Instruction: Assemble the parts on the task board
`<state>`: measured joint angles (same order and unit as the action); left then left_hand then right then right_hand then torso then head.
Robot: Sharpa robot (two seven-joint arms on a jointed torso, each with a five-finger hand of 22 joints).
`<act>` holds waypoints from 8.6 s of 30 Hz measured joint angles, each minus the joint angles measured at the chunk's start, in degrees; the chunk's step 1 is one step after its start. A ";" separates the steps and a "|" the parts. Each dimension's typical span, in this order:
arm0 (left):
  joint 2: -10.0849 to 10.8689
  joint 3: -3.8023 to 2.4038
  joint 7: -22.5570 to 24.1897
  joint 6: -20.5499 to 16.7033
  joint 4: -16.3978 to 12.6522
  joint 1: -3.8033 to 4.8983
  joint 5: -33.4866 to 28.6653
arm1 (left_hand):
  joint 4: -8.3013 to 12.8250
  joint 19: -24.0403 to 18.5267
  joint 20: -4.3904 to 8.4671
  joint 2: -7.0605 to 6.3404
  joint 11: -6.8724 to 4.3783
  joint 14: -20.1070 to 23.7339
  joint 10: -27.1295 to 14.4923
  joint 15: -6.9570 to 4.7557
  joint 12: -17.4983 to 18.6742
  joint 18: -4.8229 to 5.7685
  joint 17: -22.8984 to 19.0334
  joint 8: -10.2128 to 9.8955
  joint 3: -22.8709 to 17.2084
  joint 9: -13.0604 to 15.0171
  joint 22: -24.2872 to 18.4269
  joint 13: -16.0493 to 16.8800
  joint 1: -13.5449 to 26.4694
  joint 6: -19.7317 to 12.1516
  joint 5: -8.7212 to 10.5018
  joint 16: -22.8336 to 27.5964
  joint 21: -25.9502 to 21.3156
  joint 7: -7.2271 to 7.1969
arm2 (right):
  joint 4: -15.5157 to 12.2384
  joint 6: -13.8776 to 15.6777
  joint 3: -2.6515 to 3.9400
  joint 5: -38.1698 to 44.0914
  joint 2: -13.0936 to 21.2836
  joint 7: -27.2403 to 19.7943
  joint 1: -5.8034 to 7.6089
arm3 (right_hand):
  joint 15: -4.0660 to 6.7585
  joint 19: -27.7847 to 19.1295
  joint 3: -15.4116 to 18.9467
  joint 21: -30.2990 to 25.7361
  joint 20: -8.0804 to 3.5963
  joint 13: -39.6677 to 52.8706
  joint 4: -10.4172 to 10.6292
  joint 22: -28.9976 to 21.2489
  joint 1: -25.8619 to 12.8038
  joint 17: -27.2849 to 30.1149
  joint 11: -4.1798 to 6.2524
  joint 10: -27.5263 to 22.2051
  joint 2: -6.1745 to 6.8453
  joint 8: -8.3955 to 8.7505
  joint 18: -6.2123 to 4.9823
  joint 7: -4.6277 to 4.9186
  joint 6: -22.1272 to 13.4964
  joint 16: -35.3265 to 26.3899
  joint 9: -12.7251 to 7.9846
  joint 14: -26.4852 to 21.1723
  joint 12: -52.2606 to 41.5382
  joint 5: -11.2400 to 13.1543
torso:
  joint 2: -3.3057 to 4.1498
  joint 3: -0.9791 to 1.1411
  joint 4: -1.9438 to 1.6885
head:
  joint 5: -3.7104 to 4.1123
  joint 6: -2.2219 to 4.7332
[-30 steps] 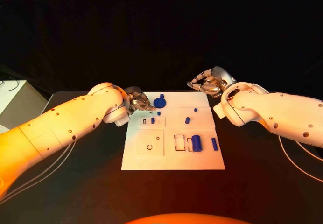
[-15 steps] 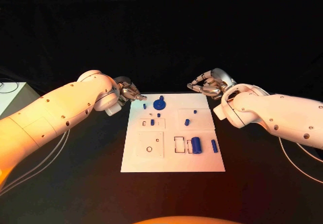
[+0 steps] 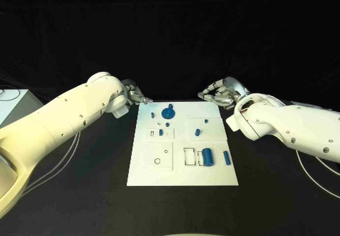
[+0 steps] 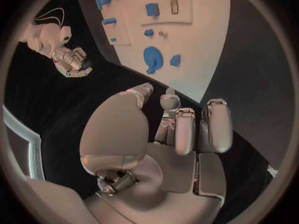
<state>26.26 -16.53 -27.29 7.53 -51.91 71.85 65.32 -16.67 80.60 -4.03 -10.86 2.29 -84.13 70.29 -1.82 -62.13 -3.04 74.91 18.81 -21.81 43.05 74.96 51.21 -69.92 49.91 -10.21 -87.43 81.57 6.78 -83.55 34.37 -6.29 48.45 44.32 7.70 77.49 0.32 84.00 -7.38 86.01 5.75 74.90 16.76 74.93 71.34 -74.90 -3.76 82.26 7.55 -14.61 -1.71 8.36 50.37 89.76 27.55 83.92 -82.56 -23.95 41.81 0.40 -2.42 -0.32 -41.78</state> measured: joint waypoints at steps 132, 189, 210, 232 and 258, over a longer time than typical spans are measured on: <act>10.69 8.22 -2.29 2.09 -19.19 0.19 -6.88 | 3.11 3.04 1.86 -0.85 -3.47 -0.01 6.48 -2.07 -6.15 -0.01 0.00 12.88 -17.35 17.61 -0.05 6.83 0.97 1.63 -6.92 -2.20 2.62 -3.11 | 6.04 5.27 -0.34 -13.38 0.05 -14.86 0.63 | -7.96 -31.66 -16.14 -82.22 8.30 -63.60 -1.43 -49.65 6.59 45.79 -6.76 -31.42 3.99 2.30 -8.15 3.05 -5.88 -75.02 -0.32 -28.78 61.65 -3.13 | -0.01 -0.48 -0.76 | -1.14 -0.75; 8.75 9.51 -1.97 -3.45 -20.52 -5.10 3.56 | 5.08 3.03 1.86 -1.21 -3.58 -0.01 6.62 -2.06 -6.15 -0.01 0.00 13.00 -19.32 17.80 -0.05 6.35 1.78 2.02 -7.12 -2.38 2.84 -3.09 | 5.78 1.44 -0.58 -20.01 -0.09 -22.62 -0.32 | -10.14 -36.86 -18.01 -82.23 10.24 -71.29 -3.65 -62.56 7.55 56.53 -8.40 -30.90 3.47 7.10 -8.07 3.11 -5.34 -84.22 -4.79 -30.19 72.72 -2.52 | -0.14 -0.56 -1.00 | -1.21 -2.33; 8.57 9.46 -1.91 -2.69 -20.48 -5.07 4.77 | 5.08 3.24 2.07 -1.21 -3.58 -0.01 6.61 -2.06 -6.14 -0.01 0.00 13.03 -19.32 17.87 -0.05 6.29 1.78 2.02 -6.96 -2.38 2.83 -3.09 | 5.85 1.14 -0.58 -20.20 -0.17 -22.68 -0.35 | -10.14 -36.86 -18.01 -82.23 10.24 -71.29 -3.64 -62.83 7.30 56.74 -8.59 -30.70 3.22 7.10 -8.07 3.32 -5.14 -84.45 -4.87 -30.19 73.02 -2.79 | -0.15 -0.56 -1.03 | -1.19 -2.69; 8.38 9.37 -1.87 -1.81 -20.29 -4.96 5.07 | 5.08 3.24 2.07 -1.22 -3.58 -0.01 6.61 -2.05 -6.14 -0.01 0.00 12.99 -19.32 17.85 -0.05 6.23 1.79 2.02 -6.79 -2.38 2.83 -3.09 | 5.89 0.44 -0.58 -20.25 -0.24 -22.63 -0.41 | -10.14 -36.85 -18.01 -82.23 10.24 -71.29 -3.64 -63.09 7.30 56.94 -8.59 -30.70 3.23 7.10 -8.06 3.31 -5.14 -84.44 -4.97 -30.19 73.02 -2.79 | -0.12 -0.60 -1.05 | -1.19 -2.95; 7.31 9.23 -1.68 -0.87 -18.80 -4.84 4.95 | 5.08 3.24 2.07 -1.52 -3.47 0.00 6.72 -2.05 -5.92 -0.01 0.00 13.15 -19.32 18.13 -0.05 5.96 2.70 2.76 -6.98 -2.38 2.83 -3.17 | 5.97 -0.01 -0.58 -20.26 -0.26 -22.53 -0.47 | -10.14 -36.85 -18.01 -82.22 10.24 -71.28 -3.64 -63.37 7.30 57.16 -8.79 -30.50 3.23 7.33 -8.06 3.14 -4.97 -84.68 -5.08 -30.19 73.25 -3.01 | -0.10 -0.52 -1.05 | -0.89 -3.58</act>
<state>33.57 -7.30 -28.98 6.66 -70.71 67.01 70.27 -11.59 83.84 -1.96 -12.38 -1.18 -84.14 77.01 -3.87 -68.05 -3.05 74.91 31.96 -41.12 61.18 74.91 57.17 -67.22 52.68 -17.19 -89.81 84.40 3.61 -77.58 34.36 -6.87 28.19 44.06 -14.83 77.01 -9.81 47.14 -25.39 3.78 15.99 3.62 13.12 11.57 78.64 -17.74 -12.55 51.76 10.78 -7.28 -9.77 11.51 45.40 5.08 22.47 53.73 -9.31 -26.97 41.71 -0.12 -3.47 -1.21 -45.36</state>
